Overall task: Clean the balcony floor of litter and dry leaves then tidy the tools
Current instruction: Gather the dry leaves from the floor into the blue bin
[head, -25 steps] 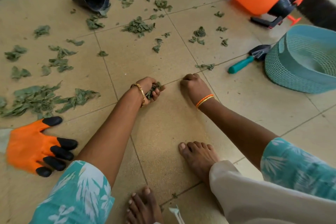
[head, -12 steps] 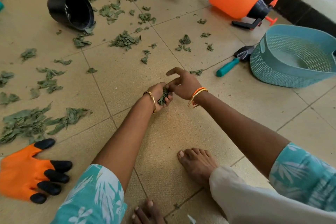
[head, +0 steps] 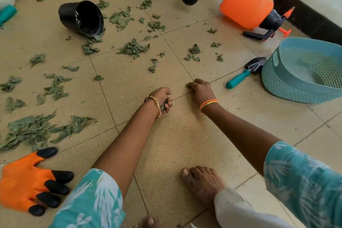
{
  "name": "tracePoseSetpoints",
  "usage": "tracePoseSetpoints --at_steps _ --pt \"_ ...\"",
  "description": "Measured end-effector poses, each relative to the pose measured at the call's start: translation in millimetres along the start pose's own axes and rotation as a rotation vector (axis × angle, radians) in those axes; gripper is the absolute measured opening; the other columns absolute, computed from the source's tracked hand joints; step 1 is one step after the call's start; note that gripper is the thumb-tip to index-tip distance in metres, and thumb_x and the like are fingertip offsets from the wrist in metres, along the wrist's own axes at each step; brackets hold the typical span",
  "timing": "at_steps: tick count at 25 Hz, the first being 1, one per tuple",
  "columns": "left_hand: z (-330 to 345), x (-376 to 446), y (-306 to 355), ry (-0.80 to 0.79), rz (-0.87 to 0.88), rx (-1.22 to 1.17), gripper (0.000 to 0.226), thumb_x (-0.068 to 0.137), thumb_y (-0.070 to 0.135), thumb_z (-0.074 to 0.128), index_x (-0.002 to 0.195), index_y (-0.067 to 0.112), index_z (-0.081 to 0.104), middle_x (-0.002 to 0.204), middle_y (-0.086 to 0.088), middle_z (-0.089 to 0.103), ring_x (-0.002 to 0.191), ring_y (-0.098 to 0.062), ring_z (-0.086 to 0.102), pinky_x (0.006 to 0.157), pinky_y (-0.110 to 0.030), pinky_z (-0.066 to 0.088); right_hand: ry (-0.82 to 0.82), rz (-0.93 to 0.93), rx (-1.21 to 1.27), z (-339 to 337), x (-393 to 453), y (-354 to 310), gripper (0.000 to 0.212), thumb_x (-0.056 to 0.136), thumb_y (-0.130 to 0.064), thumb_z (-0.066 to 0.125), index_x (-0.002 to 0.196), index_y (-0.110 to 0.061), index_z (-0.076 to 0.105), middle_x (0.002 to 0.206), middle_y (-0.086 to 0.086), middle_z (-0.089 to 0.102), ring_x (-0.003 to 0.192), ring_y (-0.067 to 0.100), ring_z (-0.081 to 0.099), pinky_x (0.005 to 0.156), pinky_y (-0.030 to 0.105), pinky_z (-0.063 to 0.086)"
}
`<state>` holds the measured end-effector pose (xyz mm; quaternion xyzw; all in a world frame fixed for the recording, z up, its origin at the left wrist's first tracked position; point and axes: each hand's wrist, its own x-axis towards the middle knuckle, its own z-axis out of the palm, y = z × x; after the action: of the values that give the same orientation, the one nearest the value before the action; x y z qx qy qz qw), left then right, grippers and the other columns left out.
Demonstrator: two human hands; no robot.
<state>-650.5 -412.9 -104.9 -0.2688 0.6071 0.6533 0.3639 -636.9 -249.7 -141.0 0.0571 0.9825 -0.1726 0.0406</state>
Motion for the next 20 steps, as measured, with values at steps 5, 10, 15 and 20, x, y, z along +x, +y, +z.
tracePoseSetpoints --at_steps 5,10,15,20 --pt "-8.5 3.3 8.7 0.028 -0.014 -0.072 0.031 0.095 0.011 0.039 0.064 0.012 0.041 0.053 0.000 0.046 0.029 -0.005 0.040 0.029 -0.011 0.028 0.155 -0.138 0.006 -1.5 9.4 -14.5 0.025 0.094 -0.003 0.047 0.111 0.002 0.064 0.117 0.018 0.054 0.105 0.033 0.052 0.088 0.037 0.047" --pt "-23.5 -0.6 20.7 -0.018 0.000 -0.194 0.035 0.101 0.018 0.027 0.081 0.006 0.052 0.052 -0.007 0.065 0.030 -0.006 0.044 0.029 -0.011 0.028 0.213 -0.175 0.498 -18.6 20.3 -80.4 0.014 0.077 0.002 0.066 0.087 -0.004 0.073 0.095 0.012 0.063 0.082 0.021 0.061 0.078 0.031 0.052" --pt "-63.3 -13.7 13.5 -0.046 0.021 -0.394 0.036 0.097 0.028 0.031 0.071 0.014 0.052 0.048 0.002 0.055 0.037 -0.010 0.054 0.029 -0.009 0.021 0.044 -0.302 0.570 -7.5 3.9 -128.2 0.047 0.073 0.009 0.060 0.113 -0.012 0.050 0.096 0.006 0.059 0.080 0.021 0.062 0.071 0.035 0.055" --pt "-98.8 -18.0 -2.0 0.112 0.072 -0.309 0.025 0.095 0.027 0.047 0.076 0.015 0.055 0.060 0.001 0.054 0.037 -0.008 0.050 0.028 -0.010 0.021 -0.080 -0.514 0.488 8.3 -3.4 -153.1 0.032 0.079 0.003 0.059 0.108 -0.011 0.058 0.088 0.004 0.066 0.084 0.018 0.063 0.076 0.033 0.051"
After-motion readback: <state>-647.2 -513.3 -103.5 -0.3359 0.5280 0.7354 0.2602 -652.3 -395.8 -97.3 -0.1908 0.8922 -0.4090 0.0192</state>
